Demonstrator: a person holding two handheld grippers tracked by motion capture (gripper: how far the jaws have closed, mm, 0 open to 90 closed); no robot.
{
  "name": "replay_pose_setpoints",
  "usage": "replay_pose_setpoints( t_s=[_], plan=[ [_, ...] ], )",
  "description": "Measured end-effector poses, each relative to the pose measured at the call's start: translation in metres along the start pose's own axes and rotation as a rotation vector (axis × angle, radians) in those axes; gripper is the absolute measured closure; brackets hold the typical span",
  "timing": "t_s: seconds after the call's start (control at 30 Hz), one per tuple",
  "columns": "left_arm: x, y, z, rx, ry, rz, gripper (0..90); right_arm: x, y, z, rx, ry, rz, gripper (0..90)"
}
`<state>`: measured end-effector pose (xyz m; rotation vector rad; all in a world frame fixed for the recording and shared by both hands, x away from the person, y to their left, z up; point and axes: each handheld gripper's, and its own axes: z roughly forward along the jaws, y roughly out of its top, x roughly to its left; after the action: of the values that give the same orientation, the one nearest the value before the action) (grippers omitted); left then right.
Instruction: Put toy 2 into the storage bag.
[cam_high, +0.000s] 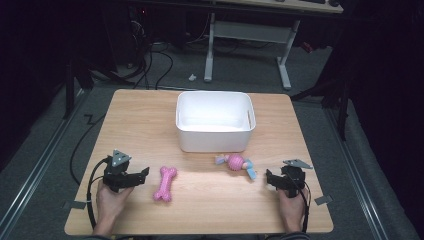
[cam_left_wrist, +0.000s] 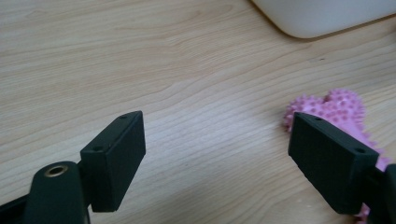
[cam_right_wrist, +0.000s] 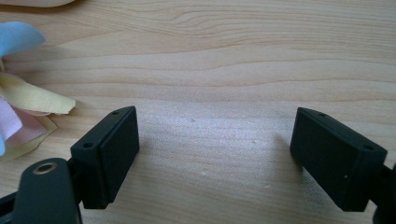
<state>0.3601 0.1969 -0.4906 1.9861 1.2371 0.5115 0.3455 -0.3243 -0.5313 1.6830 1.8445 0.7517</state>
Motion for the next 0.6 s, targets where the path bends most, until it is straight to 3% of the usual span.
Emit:
replay_pose_setpoints(
  t_s=[0.23, 0.6],
  plan=[
    [-0.019, 0.001, -0.001, 0.052, -0.022, 0.036, 19.2, 0.0, 0.0, 0.0, -0.001, 0.0, -0.002, 15.7],
    [-0.041, 0.001, 0.004, 0.095, -0.066, 0.064, 19.9, 0.0, 0.0, 0.0, -0.001, -0.001, -0.003, 16.2]
  ],
)
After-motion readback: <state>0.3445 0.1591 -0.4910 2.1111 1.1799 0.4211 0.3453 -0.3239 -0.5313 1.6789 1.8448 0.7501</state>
